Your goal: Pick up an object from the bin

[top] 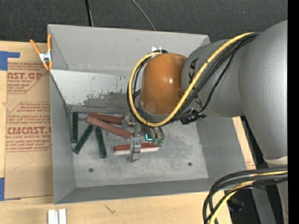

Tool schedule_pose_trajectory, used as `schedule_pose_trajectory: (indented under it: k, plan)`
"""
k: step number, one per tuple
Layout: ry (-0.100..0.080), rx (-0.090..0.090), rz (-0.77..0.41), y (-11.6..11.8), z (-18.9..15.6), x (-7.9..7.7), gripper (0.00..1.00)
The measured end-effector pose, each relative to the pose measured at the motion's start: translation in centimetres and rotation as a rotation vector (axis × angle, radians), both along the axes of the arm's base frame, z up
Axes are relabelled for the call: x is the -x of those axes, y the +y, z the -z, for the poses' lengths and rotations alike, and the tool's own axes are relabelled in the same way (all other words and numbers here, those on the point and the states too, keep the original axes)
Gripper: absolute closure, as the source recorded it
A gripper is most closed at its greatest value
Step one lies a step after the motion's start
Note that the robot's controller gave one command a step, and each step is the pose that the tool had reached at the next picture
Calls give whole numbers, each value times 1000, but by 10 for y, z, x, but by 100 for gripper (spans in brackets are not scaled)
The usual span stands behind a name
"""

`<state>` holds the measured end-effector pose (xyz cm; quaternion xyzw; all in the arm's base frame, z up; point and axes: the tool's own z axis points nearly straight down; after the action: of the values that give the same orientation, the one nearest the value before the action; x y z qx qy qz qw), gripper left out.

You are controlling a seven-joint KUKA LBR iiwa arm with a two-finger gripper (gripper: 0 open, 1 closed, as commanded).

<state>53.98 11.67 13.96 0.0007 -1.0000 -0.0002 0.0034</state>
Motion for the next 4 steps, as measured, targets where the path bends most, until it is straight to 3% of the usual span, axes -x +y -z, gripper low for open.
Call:
schedule_pose_trajectory:
  k: [1, 2, 3, 4]
  plan:
    - [-7, -1, 1, 0, -4, -2, 0]
    - [-6, 0, 63, -25, 70, -15, 100]
    - [-6, 0, 64, -25, 70, -15, 100]
    - [-9, -1, 56, -20, -33, -33, 100]
